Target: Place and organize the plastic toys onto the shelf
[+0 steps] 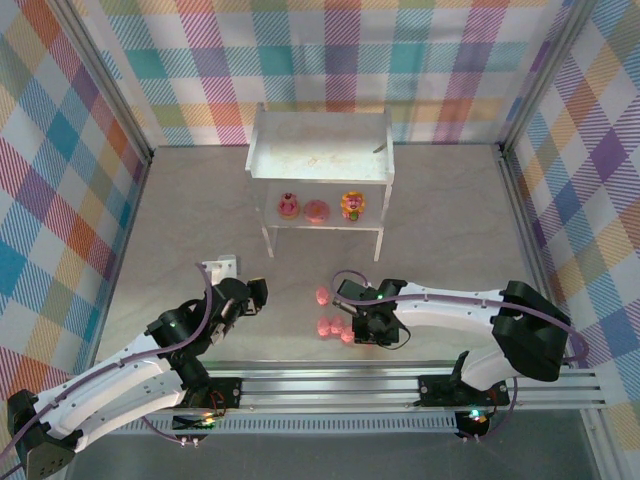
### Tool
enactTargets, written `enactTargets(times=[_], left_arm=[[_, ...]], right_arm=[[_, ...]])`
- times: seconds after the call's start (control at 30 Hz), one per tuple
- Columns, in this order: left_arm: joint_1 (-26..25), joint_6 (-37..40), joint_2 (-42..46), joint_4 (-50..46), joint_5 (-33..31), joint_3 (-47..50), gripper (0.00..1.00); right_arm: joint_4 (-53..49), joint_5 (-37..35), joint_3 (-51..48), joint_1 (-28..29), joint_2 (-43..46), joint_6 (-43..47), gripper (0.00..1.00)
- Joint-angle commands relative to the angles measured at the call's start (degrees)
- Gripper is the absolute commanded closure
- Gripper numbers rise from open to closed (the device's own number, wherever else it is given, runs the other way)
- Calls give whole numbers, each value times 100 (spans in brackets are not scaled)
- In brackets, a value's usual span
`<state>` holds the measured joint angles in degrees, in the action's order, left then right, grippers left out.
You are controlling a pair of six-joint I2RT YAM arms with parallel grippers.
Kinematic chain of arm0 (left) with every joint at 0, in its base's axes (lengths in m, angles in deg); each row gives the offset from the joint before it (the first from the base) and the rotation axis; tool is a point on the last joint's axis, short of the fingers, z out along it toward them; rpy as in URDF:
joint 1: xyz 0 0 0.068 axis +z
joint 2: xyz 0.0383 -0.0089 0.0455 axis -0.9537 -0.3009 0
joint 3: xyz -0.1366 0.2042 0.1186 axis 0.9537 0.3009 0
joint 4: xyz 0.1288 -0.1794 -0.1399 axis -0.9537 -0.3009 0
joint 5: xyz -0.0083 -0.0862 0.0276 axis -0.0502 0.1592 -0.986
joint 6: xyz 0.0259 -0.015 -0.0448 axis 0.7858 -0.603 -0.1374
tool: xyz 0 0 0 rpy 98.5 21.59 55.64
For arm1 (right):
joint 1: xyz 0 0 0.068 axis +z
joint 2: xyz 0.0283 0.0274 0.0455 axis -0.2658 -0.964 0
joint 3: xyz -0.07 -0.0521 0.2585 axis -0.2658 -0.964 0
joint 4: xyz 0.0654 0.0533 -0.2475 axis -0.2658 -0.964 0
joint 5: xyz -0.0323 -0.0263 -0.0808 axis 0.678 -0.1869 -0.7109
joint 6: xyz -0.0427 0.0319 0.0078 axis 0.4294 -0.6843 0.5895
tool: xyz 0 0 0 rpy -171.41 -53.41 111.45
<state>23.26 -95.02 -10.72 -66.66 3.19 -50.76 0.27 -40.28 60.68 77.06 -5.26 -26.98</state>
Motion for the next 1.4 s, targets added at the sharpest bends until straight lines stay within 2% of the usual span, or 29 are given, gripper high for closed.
enactTargets(times=[0.0,0.17,0.43,0.53,0.73,1.03,1.2,1.37], left_arm=[[88,100,93,-114,13,98,31],[122,118,103,-144,35,91,31],[168,217,52,-150,57,-5,31],[171,298,-26,-169,65,-139,31],[191,604,-302,-362,136,-758,31],[361,1252,-625,-626,160,-1856,28],[684,1455,-722,-643,387,-2214,28],[877,1509,-756,-600,486,-2313,28]], right_arm=[[63,94,-132,-56,-144,95,68],[69,60,-107,-56,-105,172,86],[-713,-317,466,-51,325,544,88],[-1390,-666,1234,-56,544,949,88],[-2528,-1094,3476,-256,607,2201,87],[-3279,-1507,6903,-975,-178,4146,86],[-3347,-1160,8230,-1754,-794,4838,85],[-3456,-792,8902,-2394,-1269,5126,85]])
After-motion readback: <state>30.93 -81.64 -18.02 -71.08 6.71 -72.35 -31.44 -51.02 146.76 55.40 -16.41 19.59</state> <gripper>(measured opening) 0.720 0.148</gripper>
